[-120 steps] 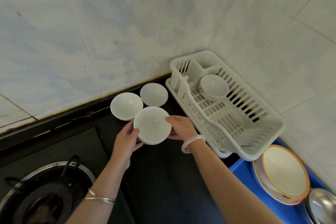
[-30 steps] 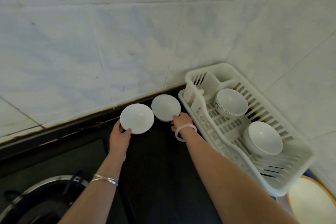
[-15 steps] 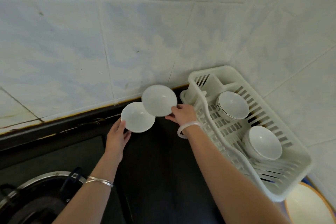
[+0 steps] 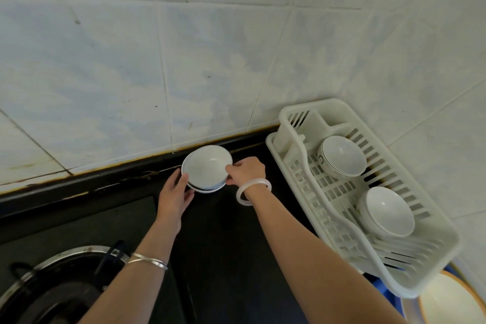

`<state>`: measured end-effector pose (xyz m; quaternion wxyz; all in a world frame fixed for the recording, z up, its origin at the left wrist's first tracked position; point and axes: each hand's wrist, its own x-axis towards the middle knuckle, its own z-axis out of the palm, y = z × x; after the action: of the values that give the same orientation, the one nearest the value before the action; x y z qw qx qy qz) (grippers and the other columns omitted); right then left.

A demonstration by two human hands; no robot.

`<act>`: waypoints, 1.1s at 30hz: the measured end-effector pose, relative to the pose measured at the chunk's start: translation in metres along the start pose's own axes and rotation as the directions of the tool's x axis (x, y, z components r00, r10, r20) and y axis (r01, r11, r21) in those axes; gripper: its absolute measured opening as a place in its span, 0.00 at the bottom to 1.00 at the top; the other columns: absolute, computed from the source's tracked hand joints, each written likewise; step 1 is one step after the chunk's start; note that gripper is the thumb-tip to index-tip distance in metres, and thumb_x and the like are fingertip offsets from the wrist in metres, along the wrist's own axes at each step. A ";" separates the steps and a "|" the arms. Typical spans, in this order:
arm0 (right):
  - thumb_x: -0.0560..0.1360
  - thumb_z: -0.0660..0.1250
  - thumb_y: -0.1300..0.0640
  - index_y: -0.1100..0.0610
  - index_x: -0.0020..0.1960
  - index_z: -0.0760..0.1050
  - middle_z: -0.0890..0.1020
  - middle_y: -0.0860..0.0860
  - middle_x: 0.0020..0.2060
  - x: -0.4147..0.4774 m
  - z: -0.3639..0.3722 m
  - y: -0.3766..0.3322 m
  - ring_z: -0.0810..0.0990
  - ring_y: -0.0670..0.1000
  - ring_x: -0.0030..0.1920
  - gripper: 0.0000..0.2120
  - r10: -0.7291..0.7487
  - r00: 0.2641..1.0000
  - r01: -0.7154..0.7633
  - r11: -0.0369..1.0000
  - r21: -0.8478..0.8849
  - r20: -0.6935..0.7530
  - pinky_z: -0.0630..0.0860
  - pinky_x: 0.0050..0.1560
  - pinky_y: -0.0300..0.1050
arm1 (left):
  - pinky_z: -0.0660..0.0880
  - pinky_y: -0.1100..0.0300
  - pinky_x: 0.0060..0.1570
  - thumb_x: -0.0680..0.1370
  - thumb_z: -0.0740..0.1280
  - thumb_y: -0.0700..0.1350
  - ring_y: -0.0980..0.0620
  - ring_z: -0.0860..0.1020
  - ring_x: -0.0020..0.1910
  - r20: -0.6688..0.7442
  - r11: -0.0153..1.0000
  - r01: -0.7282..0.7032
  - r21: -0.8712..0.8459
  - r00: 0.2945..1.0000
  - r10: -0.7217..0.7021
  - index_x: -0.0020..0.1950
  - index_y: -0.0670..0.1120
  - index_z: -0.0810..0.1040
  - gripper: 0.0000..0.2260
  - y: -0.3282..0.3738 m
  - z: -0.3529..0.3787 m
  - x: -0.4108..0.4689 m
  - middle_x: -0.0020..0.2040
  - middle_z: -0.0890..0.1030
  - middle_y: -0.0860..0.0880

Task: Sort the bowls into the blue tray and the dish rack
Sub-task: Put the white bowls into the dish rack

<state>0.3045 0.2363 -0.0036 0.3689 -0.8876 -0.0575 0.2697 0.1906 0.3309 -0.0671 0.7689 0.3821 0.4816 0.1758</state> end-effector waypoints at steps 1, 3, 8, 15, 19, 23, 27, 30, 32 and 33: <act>0.72 0.66 0.59 0.62 0.41 0.79 0.86 0.58 0.39 0.000 0.001 0.000 0.85 0.54 0.41 0.06 0.013 1.000 -0.013 1.000 0.005 0.009 0.81 0.49 0.48 | 0.74 0.54 0.60 0.78 0.63 0.45 0.49 0.75 0.56 -0.007 1.000 -0.001 0.005 1.000 0.001 0.70 0.51 0.68 0.20 0.001 0.001 0.001 0.66 0.72 0.47; 0.72 0.66 0.59 0.61 0.41 0.79 0.86 0.59 0.40 0.001 0.002 0.001 0.85 0.55 0.43 0.06 0.033 0.999 -0.034 0.999 0.011 0.032 0.81 0.51 0.49 | 0.74 0.54 0.59 0.78 0.64 0.44 0.49 0.74 0.57 -0.013 1.000 -0.003 0.027 1.000 0.004 0.70 0.52 0.68 0.20 0.001 0.002 0.002 0.65 0.73 0.48; 0.73 0.65 0.60 0.58 0.52 0.77 0.82 0.58 0.47 0.006 0.004 0.002 0.82 0.56 0.47 0.09 0.050 0.997 -0.049 0.999 -0.003 0.052 0.80 0.53 0.54 | 0.75 0.57 0.52 0.78 0.63 0.41 0.50 0.75 0.56 -0.026 0.998 0.035 0.053 0.999 -0.033 0.69 0.52 0.69 0.20 0.005 0.005 0.007 0.57 0.73 0.50; 0.76 0.57 0.69 0.54 0.70 0.68 0.75 0.60 0.64 0.010 0.006 0.002 0.77 0.61 0.60 0.24 0.122 0.946 -0.195 0.954 0.227 0.300 0.78 0.57 0.57 | 0.76 0.57 0.47 0.78 0.62 0.39 0.48 0.76 0.55 0.029 0.998 0.052 0.047 0.998 -0.054 0.69 0.51 0.69 0.20 0.011 0.004 0.000 0.48 0.76 0.52; 0.75 0.62 0.65 0.57 0.67 0.70 0.76 0.60 0.61 0.004 -0.008 0.012 0.78 0.60 0.57 0.21 0.132 0.950 -0.218 0.928 0.302 0.282 0.80 0.52 0.52 | 0.76 0.59 0.43 0.77 0.62 0.39 0.48 0.77 0.56 0.099 0.995 0.017 0.094 0.995 -0.027 0.68 0.51 0.70 0.20 0.016 0.010 -0.017 0.53 0.77 0.50; 0.75 0.65 0.55 0.56 0.65 0.69 0.76 0.58 0.59 -0.009 -0.043 0.015 0.78 0.59 0.55 0.19 0.134 0.967 -0.216 0.882 0.419 0.216 0.80 0.42 0.48 | 0.76 0.62 0.41 0.77 0.63 0.39 0.55 0.77 0.50 0.201 0.985 -0.064 0.158 0.979 0.031 0.67 0.52 0.71 0.19 0.027 0.034 -0.040 0.48 0.78 0.56; 0.76 0.63 0.51 0.53 0.58 0.66 0.75 0.53 0.50 -0.027 -0.095 0.023 0.78 0.54 0.45 0.13 0.135 0.986 -0.167 0.844 0.509 0.099 0.79 0.37 0.46 | 0.76 0.61 0.43 0.77 0.63 0.39 0.56 0.77 0.51 0.347 0.966 -0.127 0.225 0.937 0.042 0.67 0.53 0.71 0.20 0.042 0.079 -0.068 0.51 0.78 0.54; 0.76 0.62 0.50 0.54 0.57 0.66 0.74 0.50 0.46 -0.040 -0.137 0.036 0.79 0.55 0.46 0.13 0.136 0.991 -0.117 0.832 0.542 0.006 0.80 0.34 0.46 | 0.76 0.57 0.50 0.77 0.62 0.37 0.51 0.77 0.54 0.442 0.955 -0.118 0.274 0.897 -0.016 0.68 0.51 0.70 0.21 0.048 0.119 -0.087 0.55 0.78 0.50; 0.76 0.62 0.50 0.55 0.57 0.66 0.73 0.51 0.44 -0.046 -0.165 0.046 0.79 0.55 0.43 0.14 0.168 0.985 -0.112 0.814 0.570 -0.047 0.81 0.31 0.45 | 0.77 0.60 0.44 0.77 0.61 0.37 0.50 0.77 0.54 0.504 0.942 -0.116 0.316 0.861 -0.063 0.69 0.50 0.70 0.21 0.048 0.146 -0.099 0.57 0.77 0.49; 0.76 0.62 0.50 0.56 0.57 0.66 0.73 0.52 0.43 -0.048 -0.178 0.052 0.79 0.55 0.41 0.14 0.192 0.979 -0.117 0.797 0.592 -0.065 0.81 0.32 0.46 | 0.77 0.61 0.41 0.77 0.61 0.36 0.49 0.77 0.55 0.532 0.932 -0.120 0.341 0.842 -0.086 0.69 0.50 0.69 0.21 0.046 0.159 -0.104 0.60 0.76 0.48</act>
<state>0.3513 0.0732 0.0856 0.6034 -0.7474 0.1236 0.2490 0.2852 0.2277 0.0702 0.7876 0.5551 0.2666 -0.0232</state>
